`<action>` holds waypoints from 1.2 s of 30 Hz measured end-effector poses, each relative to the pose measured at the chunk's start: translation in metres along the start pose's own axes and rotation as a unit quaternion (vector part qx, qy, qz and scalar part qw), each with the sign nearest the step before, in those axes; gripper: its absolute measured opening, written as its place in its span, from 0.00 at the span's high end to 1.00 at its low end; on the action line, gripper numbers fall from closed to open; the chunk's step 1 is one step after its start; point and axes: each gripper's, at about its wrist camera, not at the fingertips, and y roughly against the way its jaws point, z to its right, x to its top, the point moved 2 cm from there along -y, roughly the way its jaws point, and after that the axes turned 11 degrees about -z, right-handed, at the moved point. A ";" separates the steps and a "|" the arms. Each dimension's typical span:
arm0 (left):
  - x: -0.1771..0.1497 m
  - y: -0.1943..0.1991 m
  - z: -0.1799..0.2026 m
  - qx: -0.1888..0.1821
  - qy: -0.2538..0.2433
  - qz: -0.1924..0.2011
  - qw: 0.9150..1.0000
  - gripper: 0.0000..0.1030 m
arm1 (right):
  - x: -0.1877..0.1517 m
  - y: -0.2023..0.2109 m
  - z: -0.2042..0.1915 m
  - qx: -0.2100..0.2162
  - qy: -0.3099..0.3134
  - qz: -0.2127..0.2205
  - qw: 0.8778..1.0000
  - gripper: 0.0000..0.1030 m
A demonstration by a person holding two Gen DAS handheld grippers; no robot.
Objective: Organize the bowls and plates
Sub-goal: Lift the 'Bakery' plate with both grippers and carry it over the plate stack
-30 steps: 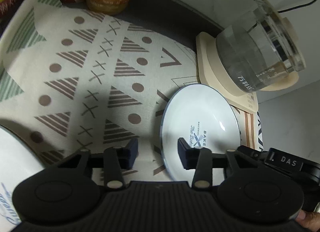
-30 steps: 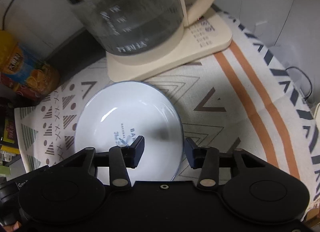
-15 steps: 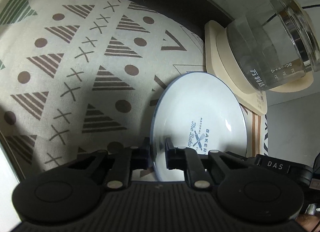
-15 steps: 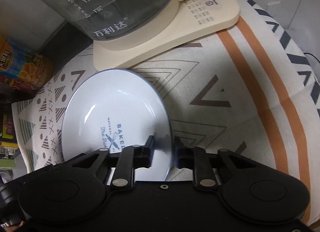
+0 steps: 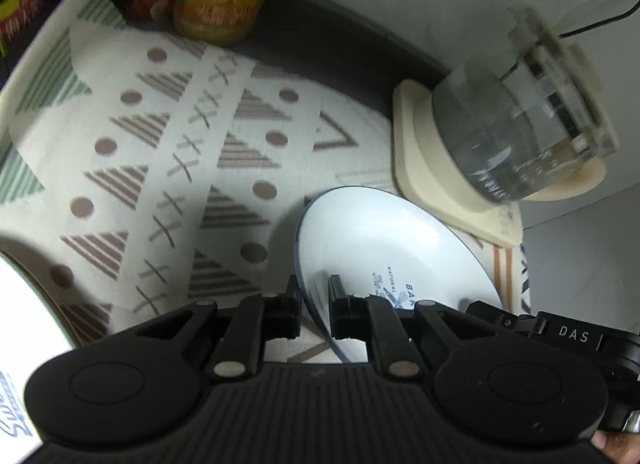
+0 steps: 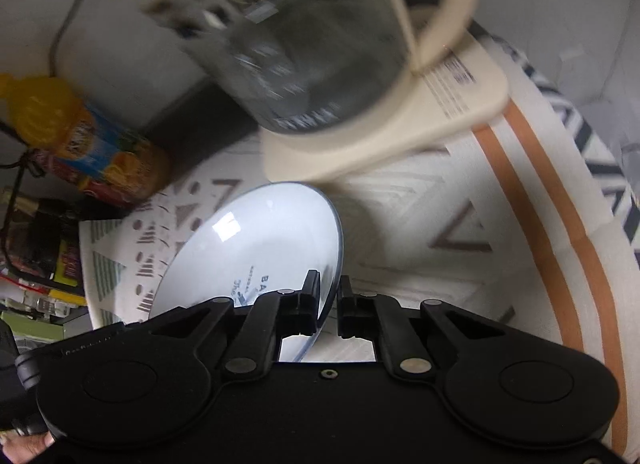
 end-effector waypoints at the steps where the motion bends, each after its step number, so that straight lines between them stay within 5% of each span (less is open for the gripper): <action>1: 0.002 0.005 0.000 -0.001 -0.004 0.007 1.000 0.89 | 0.000 0.002 -0.004 0.002 -0.001 0.004 1.000 0.92; 14: 0.009 0.057 -0.034 -0.008 -0.022 0.044 0.999 0.89 | -0.025 0.010 -0.066 0.007 0.008 0.030 1.000 0.92; 36: -0.029 0.116 -0.133 -0.006 -0.006 0.048 0.999 0.89 | -0.107 -0.002 -0.151 -0.004 0.040 0.033 0.999 0.92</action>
